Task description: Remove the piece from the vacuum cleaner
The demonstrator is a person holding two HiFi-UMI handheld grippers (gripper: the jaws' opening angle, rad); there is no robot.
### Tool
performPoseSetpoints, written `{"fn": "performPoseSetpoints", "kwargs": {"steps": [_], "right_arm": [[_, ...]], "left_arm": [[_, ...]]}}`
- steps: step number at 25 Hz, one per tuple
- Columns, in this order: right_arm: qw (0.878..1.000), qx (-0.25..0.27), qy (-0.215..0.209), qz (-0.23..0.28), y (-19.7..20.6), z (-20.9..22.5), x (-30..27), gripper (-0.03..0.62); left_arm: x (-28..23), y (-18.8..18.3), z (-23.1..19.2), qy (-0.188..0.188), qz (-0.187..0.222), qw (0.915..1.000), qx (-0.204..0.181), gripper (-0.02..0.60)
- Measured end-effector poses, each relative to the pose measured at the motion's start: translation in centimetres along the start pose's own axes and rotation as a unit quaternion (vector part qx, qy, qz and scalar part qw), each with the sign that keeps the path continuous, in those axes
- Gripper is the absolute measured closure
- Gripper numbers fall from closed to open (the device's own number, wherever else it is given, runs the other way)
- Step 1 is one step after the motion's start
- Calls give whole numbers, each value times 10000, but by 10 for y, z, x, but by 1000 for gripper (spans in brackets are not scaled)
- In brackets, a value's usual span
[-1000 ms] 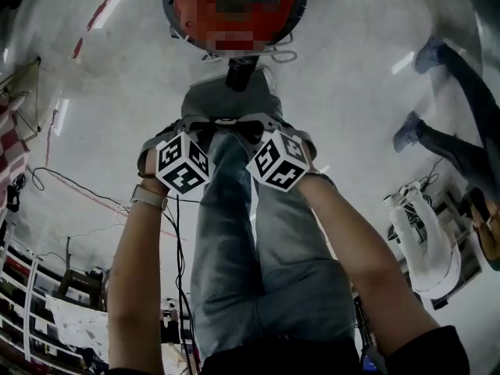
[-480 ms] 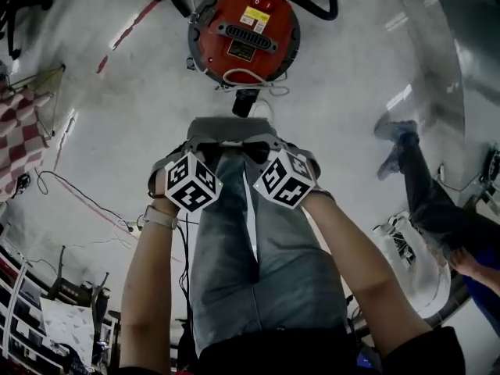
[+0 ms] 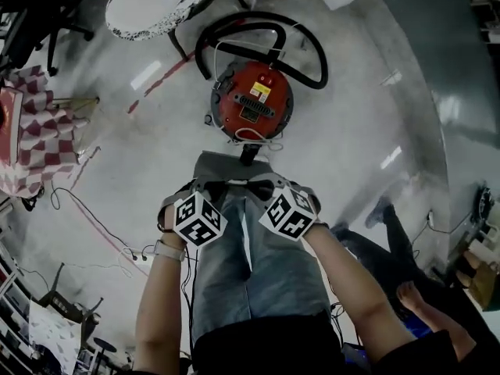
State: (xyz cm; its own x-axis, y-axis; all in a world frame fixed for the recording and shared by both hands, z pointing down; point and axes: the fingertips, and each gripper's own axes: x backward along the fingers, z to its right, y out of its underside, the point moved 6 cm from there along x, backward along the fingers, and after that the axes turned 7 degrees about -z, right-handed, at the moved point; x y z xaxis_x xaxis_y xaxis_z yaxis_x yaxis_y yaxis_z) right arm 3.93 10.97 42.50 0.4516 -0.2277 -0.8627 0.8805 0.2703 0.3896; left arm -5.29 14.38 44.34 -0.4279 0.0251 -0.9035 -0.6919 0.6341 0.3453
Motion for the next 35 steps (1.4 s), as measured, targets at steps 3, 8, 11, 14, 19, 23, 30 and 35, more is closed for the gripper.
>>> {"fn": "performPoseSetpoints", "kwargs": {"steps": [3,8,11,14,19,23,30,35], "right_arm": [[9999,104,69,77,-31,-8,34,543],[9980,480,299,267,-84,-17,93,543],[9953,775,472,346,-109,-24,129,546],[9920,1030,611,407,-130,-34,163,546],[9858,1369,789,574,-171,-48,216,548],[9796,1611,973,709,-197,-53,256,548],[9704,1793,1193,1089,-226,-67,316,551],[9642,1889,1379,1249,-236,-76,340,553]], "left_arm": [[45,-10,-2,-189,190,9996,100,548],[117,-27,-10,-539,602,9965,228,548],[157,-41,-9,-842,795,9931,163,548],[194,-54,-5,-1088,942,9895,136,548],[259,-71,-3,-1521,1206,9808,201,546],[302,-90,-3,-1910,1382,9717,173,546],[361,-115,3,-2155,1842,9583,357,545],[386,-125,6,-2358,1976,9513,212,543]]}}
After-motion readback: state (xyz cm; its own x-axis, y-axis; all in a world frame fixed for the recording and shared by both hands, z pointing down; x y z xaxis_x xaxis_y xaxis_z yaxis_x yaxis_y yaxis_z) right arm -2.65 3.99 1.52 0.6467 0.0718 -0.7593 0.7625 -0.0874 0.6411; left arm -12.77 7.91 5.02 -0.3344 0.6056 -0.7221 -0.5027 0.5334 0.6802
